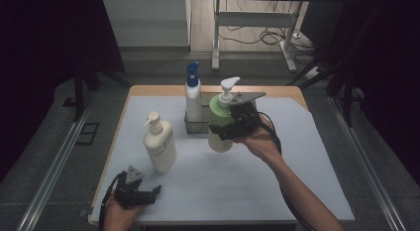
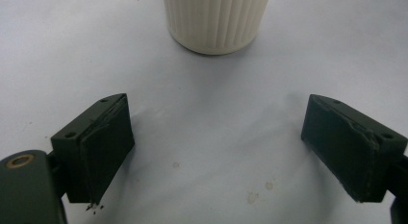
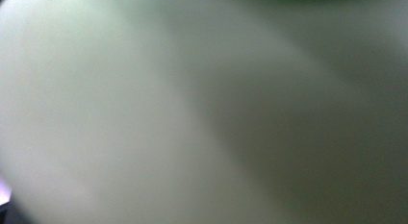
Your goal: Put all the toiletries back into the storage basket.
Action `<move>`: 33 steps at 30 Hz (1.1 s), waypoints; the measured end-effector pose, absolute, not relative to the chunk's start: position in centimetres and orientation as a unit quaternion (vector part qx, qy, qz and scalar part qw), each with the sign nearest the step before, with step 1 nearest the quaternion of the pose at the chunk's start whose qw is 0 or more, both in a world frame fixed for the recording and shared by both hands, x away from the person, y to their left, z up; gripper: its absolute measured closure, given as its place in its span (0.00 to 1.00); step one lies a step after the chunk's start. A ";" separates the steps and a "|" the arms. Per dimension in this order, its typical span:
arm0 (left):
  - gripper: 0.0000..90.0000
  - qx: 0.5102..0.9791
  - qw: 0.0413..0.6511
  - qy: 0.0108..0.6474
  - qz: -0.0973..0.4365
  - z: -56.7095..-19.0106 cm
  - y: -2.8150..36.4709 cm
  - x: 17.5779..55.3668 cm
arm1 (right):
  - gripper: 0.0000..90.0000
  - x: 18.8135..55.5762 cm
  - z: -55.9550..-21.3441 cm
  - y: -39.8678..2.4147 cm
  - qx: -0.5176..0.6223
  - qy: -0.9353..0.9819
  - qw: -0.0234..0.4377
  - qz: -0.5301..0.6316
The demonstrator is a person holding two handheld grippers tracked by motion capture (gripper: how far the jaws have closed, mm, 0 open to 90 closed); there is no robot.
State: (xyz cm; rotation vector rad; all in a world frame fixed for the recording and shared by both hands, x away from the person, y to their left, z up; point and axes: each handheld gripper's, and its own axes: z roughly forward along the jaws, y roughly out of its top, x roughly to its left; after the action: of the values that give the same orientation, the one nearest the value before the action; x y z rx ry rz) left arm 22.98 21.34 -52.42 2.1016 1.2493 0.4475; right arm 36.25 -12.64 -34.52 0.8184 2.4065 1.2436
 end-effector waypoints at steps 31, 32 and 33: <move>0.12 0.800 0.322 0.476 0.170 -52.4 21.3 23.0 | 0.13 42.9 -33.0 -11.4 0.336 0.811 0.201 0.434; 0.12 0.800 0.322 0.476 0.170 -52.4 21.3 23.0 | 0.13 43.2 -33.1 -11.3 0.338 0.810 0.203 0.434; 0.12 0.800 0.322 0.476 0.171 -52.4 21.3 23.0 | 0.13 43.4 -33.1 -11.2 0.339 0.809 0.204 0.434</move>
State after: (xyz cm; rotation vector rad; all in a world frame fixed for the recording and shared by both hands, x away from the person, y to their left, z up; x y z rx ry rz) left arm 22.99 21.35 -52.41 2.1013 1.2508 0.4478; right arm 43.40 -11.22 -33.08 0.9457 2.2570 1.2112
